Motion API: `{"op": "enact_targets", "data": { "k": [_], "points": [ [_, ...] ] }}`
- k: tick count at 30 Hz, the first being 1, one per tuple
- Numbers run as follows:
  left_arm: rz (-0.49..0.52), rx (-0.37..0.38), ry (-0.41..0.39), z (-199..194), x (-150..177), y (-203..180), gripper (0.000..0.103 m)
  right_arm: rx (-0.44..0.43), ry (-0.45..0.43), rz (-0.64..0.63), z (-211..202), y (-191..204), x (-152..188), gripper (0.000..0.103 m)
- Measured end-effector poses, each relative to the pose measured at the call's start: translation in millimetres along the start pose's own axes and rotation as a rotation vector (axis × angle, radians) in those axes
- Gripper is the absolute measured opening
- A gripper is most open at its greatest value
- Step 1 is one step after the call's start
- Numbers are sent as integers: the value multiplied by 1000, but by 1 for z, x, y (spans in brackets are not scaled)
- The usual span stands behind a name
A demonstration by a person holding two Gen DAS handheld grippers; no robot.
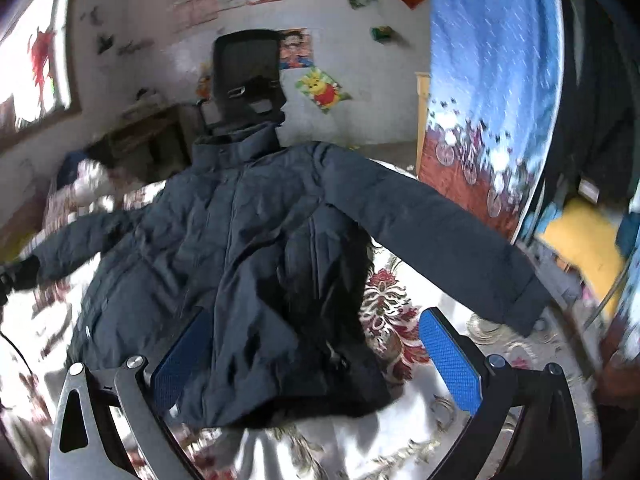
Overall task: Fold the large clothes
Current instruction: 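Reach the right tool to the jacket sleeve cuff and grasp it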
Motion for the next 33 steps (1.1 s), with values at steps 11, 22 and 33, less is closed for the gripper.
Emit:
{"op": "enact_targets", "data": {
  "k": [11,22,33],
  "points": [
    [12,9,30,46,-34,-1,101,-11,6,306,39,-64,-40,103],
    [60,71,58,105,-60,-21,101,-75,18,646,79,-110,-29,103],
    [0,261,98,194,-90,-70,101,-109,-13,1009,129,-144,-15,89]
  ]
}}
Point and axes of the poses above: each gripper's, at about its wrist camera, not at the fingertips, and z roughly the way its jaws point, y to its left, x to its underside, the point moved 1 cm from there along z, roughly the way its jaws point, and after that the axes turned 3 degrees about x, right-handed, at the moved point
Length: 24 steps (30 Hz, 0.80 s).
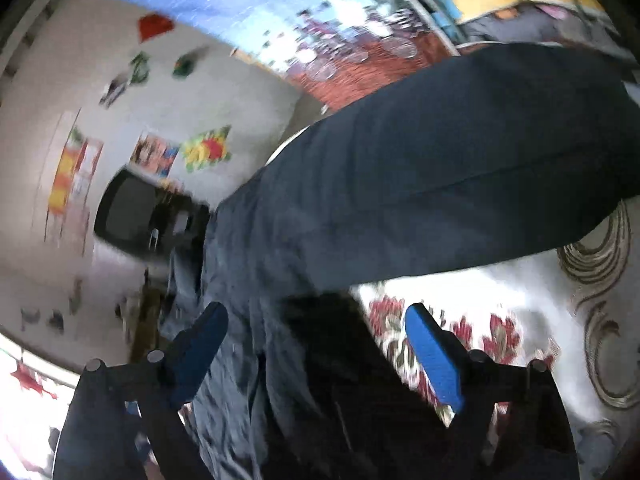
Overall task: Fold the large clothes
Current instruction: 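Reach the right tool to the jacket sleeve cuff and grasp it, then fold the held sleeve across the jacket body with the right tool, then release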
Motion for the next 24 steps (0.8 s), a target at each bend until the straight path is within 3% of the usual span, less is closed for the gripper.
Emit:
{"op": "enact_targets", "data": {
  "k": [5,10,13,19,21,24],
  "points": [
    [-17,99,35,57,-9,-26,101,19,-144,140,-9,-23,-23,80],
    [-8,142,82,99,-8,-49,101,110,-229,177,-20,-36,-33,27],
    [23,131,127,125,-3,-58,101,142,-289,98,-25,-23,-43,8],
    [92,29,273,180,13,-62,101,146,-425,-60,-48,15,-85,4],
    [104,22,278,184,16,-61,101,140,-393,-111,-47,28,-100,3],
    [103,31,266,183,18,-57,101,83,-224,-178,-39,35,-98,7]
  ]
}}
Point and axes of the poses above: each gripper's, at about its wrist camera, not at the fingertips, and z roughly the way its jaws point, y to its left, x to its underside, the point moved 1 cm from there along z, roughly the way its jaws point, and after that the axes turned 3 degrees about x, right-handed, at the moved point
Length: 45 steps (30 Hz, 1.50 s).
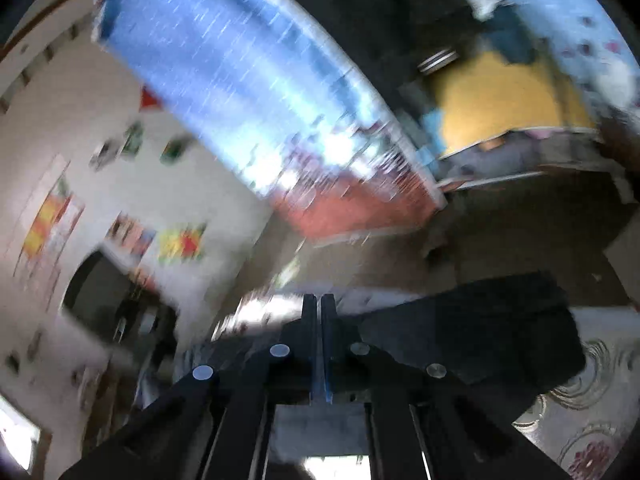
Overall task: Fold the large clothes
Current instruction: 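Fold the held sleeve across the jacket body with the right tool, then release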
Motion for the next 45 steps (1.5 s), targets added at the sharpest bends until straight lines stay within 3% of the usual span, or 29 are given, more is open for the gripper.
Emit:
{"op": "enact_targets", "data": {
  "k": [2,3,4,5,6,7,10,13,16,18,21,23,24,25,27,31,36,42,45],
  "points": [
    [-10,14,-16,-4,-1,5,101,-43,53,9,-3,-1,15,7],
    [-22,30,-33,-8,-3,8,101,-60,79,11,-6,0,24,14],
    [-32,42,-48,-12,-5,9,101,-68,102,14,-7,2,34,42],
    [-45,55,-76,-17,-10,13,101,-71,119,23,-7,3,39,62],
    [-59,61,-103,-22,-14,16,101,-69,141,49,-10,2,51,92],
    [-73,61,-123,-25,-19,17,101,-81,147,67,-11,-1,55,94],
    [-100,80,-135,-28,-34,19,101,-127,227,148,0,-6,69,94],
    [-117,93,-144,-29,-44,17,101,-138,287,329,24,-31,72,94],
    [-105,83,-162,-29,-51,8,101,-131,241,507,37,-59,64,94],
    [-93,74,-155,-24,-54,3,101,-125,181,556,37,-70,57,94],
    [-59,42,-74,4,-58,-15,101,-91,112,586,38,-78,43,92],
    [-14,-4,-19,21,-57,-25,101,-45,87,597,38,-79,38,70],
    [14,-31,-13,26,-54,-28,101,-22,82,593,38,-80,34,38],
    [29,-42,-18,25,-51,-30,101,-1,87,583,42,-81,29,20],
    [31,-29,-11,21,-48,-30,101,-9,83,567,48,-79,15,13],
    [6,25,-42,-13,-45,-12,101,-29,6,322,30,-42,-16,9],
    [-6,15,-124,-83,-44,23,101,-123,-148,-114,-5,68,-26,8],
    [-92,-19,-210,-166,-44,81,101,-341,-149,-507,-19,193,25,8],
    [-188,32,-226,-201,-34,124,101,-437,-102,-682,-17,243,68,9]
  ]
}}
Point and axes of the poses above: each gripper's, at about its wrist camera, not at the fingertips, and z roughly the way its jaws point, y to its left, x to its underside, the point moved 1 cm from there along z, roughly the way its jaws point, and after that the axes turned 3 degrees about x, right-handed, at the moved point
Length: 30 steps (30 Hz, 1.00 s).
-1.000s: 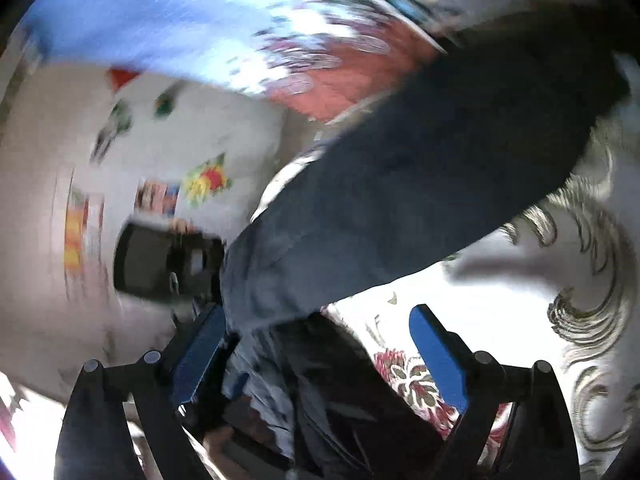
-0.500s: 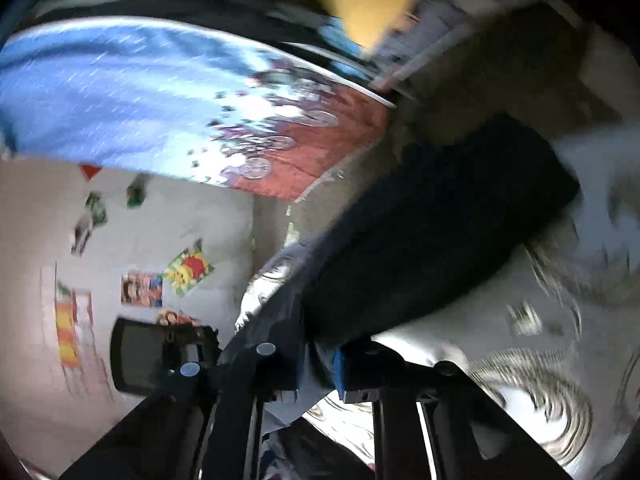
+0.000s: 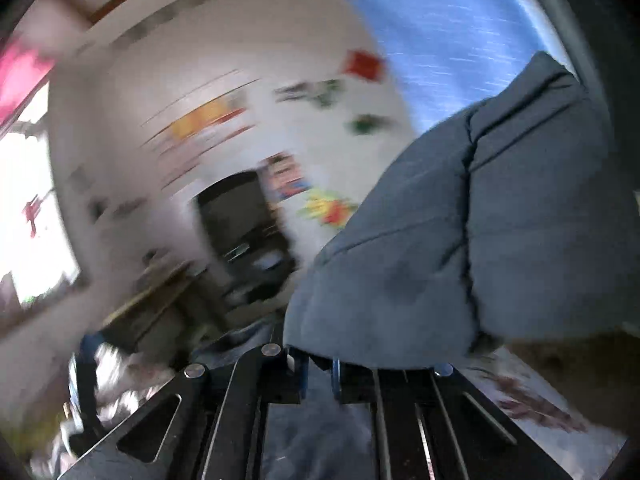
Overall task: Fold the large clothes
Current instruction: 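Fold the held sleeve across the jacket body with the right tool, then release, then move the left tool to the other sleeve and grasp its cuff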
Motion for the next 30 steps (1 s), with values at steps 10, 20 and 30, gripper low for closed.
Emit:
{"op": "enact_targets", "data": {
  "k": [10,20,30],
  "points": [
    [-291,78,-17,-62,16,137,100,-172,250,-480,66,159,104,9],
    [-525,355,22,-42,51,214,100,-256,621,-575,114,202,235,53],
    [-492,242,145,-2,62,212,100,-285,701,-460,90,141,235,72]
  ]
}}
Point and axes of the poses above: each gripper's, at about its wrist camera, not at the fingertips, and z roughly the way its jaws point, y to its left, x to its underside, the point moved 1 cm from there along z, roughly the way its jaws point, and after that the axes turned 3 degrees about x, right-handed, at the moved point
